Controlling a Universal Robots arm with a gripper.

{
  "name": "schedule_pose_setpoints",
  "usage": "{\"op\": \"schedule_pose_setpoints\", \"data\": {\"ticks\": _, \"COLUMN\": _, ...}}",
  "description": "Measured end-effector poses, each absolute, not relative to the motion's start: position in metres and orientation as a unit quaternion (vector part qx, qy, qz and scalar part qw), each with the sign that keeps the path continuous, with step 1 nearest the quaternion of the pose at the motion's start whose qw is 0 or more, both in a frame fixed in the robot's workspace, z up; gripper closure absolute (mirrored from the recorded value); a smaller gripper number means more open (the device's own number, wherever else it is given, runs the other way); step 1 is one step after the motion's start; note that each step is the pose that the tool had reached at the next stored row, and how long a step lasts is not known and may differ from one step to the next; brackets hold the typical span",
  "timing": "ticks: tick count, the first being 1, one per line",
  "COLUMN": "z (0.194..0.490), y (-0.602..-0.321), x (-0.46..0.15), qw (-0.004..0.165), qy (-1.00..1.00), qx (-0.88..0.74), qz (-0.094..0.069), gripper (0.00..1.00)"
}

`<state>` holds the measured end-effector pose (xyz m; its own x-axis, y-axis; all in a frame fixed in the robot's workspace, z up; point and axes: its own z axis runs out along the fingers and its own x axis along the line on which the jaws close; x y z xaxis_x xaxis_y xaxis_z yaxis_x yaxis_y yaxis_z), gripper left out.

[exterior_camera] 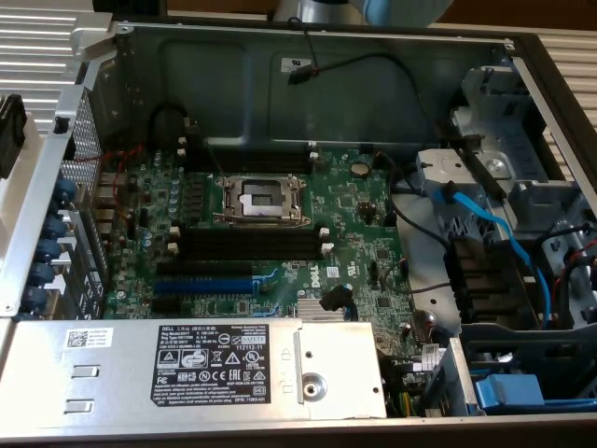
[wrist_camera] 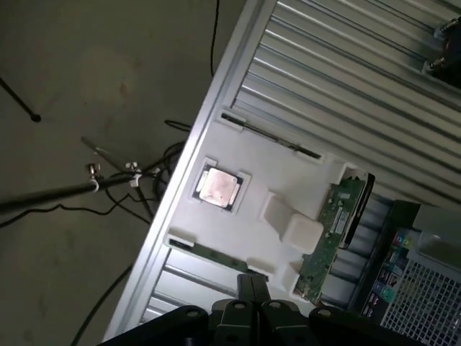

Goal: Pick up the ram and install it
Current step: 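Pick up the ram and move it above insertion slot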

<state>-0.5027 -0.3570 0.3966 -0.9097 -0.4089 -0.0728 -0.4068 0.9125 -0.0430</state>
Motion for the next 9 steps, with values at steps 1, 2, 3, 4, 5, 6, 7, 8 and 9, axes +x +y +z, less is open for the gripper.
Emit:
{"op": "schedule_pose_setpoints", "data": {"ticks": 1, "z": 0.3966, "y": -0.3570, "x": -0.5028, "qw": 0.040, "qy": 0.975, "qx": -0.217, "qz": -0.013, "gripper": 0.90}}
{"op": "schedule_pose_setpoints", "data": {"ticks": 2, "z": 0.3966, "y": -0.3570, "x": -0.5028, "qw": 0.040, "qy": 0.973, "qx": -0.227, "qz": -0.013, "gripper": 0.90}}
{"op": "schedule_pose_setpoints", "data": {"ticks": 3, "z": 0.3965, "y": -0.3570, "x": -0.5028, "qw": 0.040, "qy": 0.971, "qx": -0.235, "qz": -0.012, "gripper": 0.90}}
{"op": "schedule_pose_setpoints", "data": {"ticks": 4, "z": 0.3965, "y": -0.3570, "x": -0.5028, "qw": 0.041, "qy": 0.969, "qx": -0.244, "qz": -0.012, "gripper": 0.90}}
{"op": "schedule_pose_setpoints", "data": {"ticks": 5, "z": 0.3964, "y": -0.3570, "x": -0.5028, "qw": 0.041, "qy": 0.967, "qx": -0.253, "qz": -0.012, "gripper": 0.90}}
{"op": "schedule_pose_setpoints", "data": {"ticks": 6, "z": 0.3964, "y": -0.3570, "x": -0.5028, "qw": 0.041, "qy": 0.964, "qx": -0.262, "qz": -0.011, "gripper": 0.90}}
{"op": "schedule_pose_setpoints", "data": {"ticks": 7, "z": 0.3964, "y": -0.3570, "x": -0.5028, "qw": 0.041, "qy": 0.962, "qx": -0.271, "qz": -0.011, "gripper": 0.90}}
{"op": "schedule_pose_setpoints", "data": {"ticks": 8, "z": 0.3964, "y": -0.3570, "x": -0.5029, "qw": 0.041, "qy": 0.959, "qx": -0.279, "qz": -0.011, "gripper": 0.90}}
{"op": "schedule_pose_setpoints", "data": {"ticks": 9, "z": 0.3963, "y": -0.3570, "x": -0.5029, "qw": 0.041, "qy": 0.957, "qx": -0.288, "qz": -0.010, "gripper": 0.90}}
